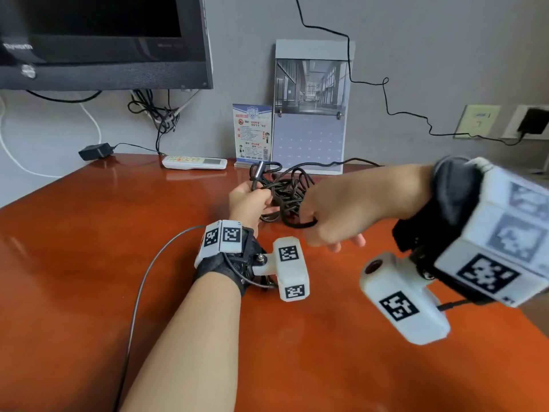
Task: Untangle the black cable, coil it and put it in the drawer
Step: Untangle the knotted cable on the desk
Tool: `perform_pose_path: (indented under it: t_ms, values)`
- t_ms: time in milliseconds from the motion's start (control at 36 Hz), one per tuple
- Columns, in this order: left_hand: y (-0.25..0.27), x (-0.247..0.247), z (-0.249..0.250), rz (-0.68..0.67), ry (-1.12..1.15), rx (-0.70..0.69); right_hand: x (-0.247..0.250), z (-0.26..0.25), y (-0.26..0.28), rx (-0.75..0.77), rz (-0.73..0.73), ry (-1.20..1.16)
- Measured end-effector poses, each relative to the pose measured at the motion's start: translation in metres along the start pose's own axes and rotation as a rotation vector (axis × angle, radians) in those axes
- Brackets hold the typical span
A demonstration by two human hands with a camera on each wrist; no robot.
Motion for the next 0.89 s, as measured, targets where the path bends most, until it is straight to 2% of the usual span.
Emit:
perform_pose_path:
  t_ms: [83,139,222,306,361,444,583,750,833,889]
  values:
    - [0.001,0.001,0.002,0.000,0.010,-0.004,-0.006,-0.007,-0.008,0.017,0.154,-0.023]
    - [0.002,0.002,0.003,-0.008,0.015,-0.012,-0.009,-0.014,-0.010,0.050,0.205,-0.003]
    - [0.001,0.005,0.003,-0.005,0.005,-0.043,-0.012,-0.020,-0.011,0.123,0.265,0.065]
    - [0.000,0.010,0.004,0.011,0.031,-0.049,-0.007,-0.021,0.000,0.225,0.389,0.062]
    - [-0.004,0.014,0.003,0.039,0.088,-0.007,-0.002,-0.020,0.013,0.313,0.361,0.004]
    - [-0.013,0.022,-0.002,0.115,0.158,0.047,0.003,-0.015,0.029,0.363,0.204,-0.044]
    - [-0.012,0.016,-0.001,0.114,0.164,0.009,0.006,-0.004,0.020,0.183,0.129,0.006]
    - [-0.009,0.013,0.000,0.144,0.139,-0.020,-0.003,-0.003,0.000,0.115,0.256,-0.079]
    - [-0.011,0.012,-0.001,0.157,0.120,-0.031,-0.002,0.000,-0.002,0.184,0.342,-0.041]
    - [-0.013,0.013,-0.002,0.162,0.116,-0.026,0.002,0.004,0.003,0.246,0.323,0.024]
Point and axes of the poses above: each hand's wrist, its own y-axis away from the middle knuckle, its own x-axis out of the back of the hand, z = x × y, the point moved 1 cm from there along -y, towards the middle knuckle, and after that the axes turned 12 degrees about z, right-handed, at the moved point
